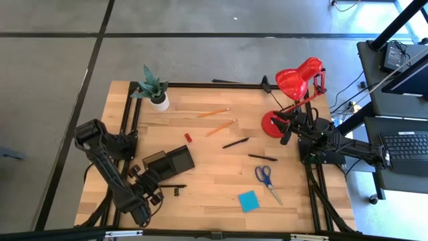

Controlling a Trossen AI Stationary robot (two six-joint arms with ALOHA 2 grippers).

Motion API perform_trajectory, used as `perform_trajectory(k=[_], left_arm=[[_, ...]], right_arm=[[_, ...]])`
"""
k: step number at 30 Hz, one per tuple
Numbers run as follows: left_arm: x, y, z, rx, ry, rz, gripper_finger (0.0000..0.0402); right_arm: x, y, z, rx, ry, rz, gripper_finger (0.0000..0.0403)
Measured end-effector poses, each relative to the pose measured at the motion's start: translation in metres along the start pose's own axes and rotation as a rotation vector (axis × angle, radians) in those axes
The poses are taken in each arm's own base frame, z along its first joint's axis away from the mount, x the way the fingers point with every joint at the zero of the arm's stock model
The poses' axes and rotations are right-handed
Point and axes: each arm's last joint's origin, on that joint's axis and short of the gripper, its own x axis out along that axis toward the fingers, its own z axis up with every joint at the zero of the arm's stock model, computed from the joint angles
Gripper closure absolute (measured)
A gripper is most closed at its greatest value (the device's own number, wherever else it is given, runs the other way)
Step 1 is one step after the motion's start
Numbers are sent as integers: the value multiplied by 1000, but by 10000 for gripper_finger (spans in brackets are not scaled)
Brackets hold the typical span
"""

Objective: Pick and place office supplies into organizer
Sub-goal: Put the left binder clip into the front left compartment of the desk organizer, then put the binder clip into the front left compartment of the desk organizer

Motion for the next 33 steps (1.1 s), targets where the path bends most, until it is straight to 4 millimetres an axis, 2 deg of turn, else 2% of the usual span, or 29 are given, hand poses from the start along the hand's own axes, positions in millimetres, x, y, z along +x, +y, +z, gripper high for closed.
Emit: perform_trajectory(k=[5,9,16,22,28,33], left_arm=[[-8,5,6,-18,-6,-39,303],[-16,4,14,-53,-93,-137,298],[-27,-3,32,36,-243,-296,297],[-20,-26,58,146,-284,-383,297],[-10,-49,89,362,-341,-481,307],[-13,-64,111,419,-464,-592,326]], right_arm=[[0,0,0,-1,0,0,249],[0,0,0,-1,0,0,249],[0,0,0,-4,0,0,249],[0,0,0,-4,0,0,249],[0,0,0,-4,0,0,249],[0,0,0,-4,0,1,249]])
